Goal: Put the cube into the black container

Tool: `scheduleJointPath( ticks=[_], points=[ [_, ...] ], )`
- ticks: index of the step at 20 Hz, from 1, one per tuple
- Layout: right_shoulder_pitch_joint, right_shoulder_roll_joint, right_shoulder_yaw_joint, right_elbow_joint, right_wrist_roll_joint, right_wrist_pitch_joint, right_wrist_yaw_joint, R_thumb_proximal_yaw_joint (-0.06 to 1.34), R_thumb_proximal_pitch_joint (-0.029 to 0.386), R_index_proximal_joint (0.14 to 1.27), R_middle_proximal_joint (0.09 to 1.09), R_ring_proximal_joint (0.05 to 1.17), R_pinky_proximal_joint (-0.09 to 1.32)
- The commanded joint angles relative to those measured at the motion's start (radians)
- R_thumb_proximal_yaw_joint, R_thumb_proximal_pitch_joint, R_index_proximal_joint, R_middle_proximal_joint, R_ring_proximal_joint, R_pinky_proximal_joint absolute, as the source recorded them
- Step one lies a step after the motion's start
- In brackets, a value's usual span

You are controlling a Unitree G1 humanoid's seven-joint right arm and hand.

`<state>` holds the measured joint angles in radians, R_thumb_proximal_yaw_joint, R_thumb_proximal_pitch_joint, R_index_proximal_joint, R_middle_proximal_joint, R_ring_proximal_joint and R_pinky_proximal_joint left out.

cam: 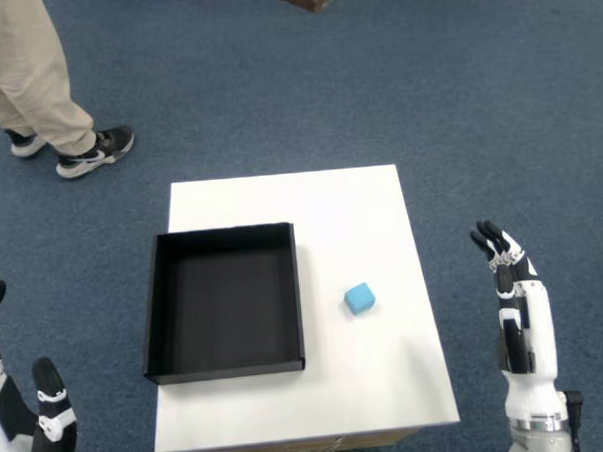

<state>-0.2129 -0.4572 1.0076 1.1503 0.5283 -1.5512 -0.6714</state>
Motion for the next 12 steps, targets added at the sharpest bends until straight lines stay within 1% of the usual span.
scheduleJointPath(
  ticks=[1, 8, 10, 12],
  points=[
    [-0.028, -0.020, -0.025, -0.009, 0.024, -0.062, 0.005, 0.06, 0.187, 0.27, 0.23, 0.27, 0.17],
    [-0.028, -0.015, -0.025, 0.004, 0.029, -0.053, 0.022, 0.07, 0.190, 0.27, 0.23, 0.28, 0.18],
    [-0.043, -0.018, -0.027, 0.014, 0.022, -0.055, 0.033, 0.08, 0.190, 0.28, 0.24, 0.28, 0.18],
    [-0.076, -0.031, -0.036, 0.040, -0.011, -0.064, 0.050, 0.08, 0.191, 0.29, 0.24, 0.28, 0.16]
  ],
)
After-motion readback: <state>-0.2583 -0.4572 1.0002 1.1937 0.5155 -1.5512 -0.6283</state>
